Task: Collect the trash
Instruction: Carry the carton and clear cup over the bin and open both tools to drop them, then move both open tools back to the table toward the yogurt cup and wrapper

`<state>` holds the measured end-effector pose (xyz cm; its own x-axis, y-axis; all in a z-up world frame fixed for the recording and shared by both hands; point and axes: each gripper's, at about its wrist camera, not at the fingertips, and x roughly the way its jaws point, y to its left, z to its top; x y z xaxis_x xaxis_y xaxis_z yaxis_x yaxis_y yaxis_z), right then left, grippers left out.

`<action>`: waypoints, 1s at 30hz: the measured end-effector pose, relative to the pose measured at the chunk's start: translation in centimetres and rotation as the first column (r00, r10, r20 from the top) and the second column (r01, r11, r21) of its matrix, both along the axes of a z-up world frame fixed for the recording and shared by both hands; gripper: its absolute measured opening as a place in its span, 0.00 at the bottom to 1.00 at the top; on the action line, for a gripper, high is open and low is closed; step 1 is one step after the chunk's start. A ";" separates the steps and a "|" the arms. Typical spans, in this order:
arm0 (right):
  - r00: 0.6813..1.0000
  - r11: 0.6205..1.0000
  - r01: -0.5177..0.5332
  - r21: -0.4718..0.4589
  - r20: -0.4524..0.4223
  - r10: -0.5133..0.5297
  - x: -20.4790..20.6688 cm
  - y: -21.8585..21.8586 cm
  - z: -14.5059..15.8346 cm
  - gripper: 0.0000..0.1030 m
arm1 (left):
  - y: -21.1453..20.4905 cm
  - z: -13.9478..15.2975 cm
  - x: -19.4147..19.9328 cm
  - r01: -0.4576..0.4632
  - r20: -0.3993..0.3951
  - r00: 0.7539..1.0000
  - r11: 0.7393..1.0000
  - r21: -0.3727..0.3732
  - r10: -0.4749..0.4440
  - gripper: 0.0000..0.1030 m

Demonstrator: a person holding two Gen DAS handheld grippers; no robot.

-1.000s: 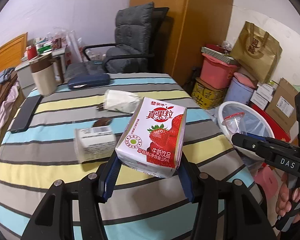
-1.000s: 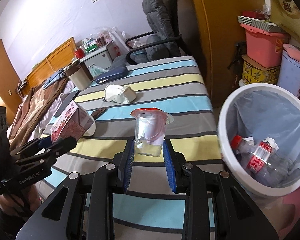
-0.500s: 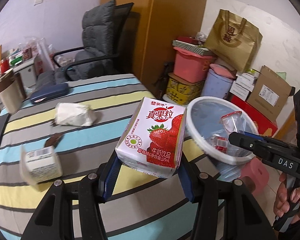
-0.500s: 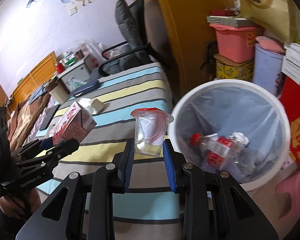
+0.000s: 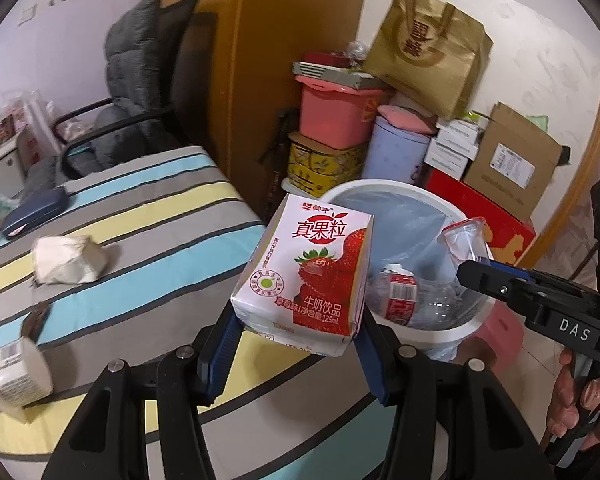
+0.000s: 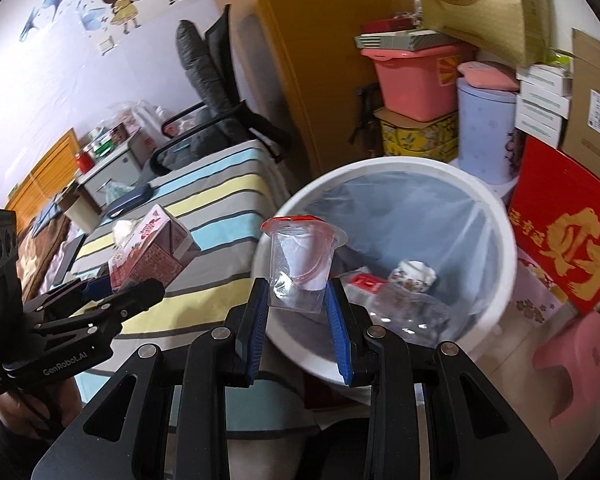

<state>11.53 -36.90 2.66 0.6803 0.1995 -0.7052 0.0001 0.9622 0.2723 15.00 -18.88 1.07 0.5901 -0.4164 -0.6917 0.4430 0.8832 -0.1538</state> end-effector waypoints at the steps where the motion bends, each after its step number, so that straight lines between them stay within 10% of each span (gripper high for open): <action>1: 1.000 1.000 0.012 -0.003 -0.004 -0.012 0.0 -0.4 -0.1 0.31 | -0.6 -0.1 0.2 0.012 -0.001 1.000 1.000 0.002 -0.012 0.53; 30: 0.988 0.992 0.118 -0.041 -0.091 -0.121 1.2 -4.4 -2.4 0.31 | -8.6 -2.7 4.6 0.157 -0.058 0.986 0.988 0.002 -0.157 0.54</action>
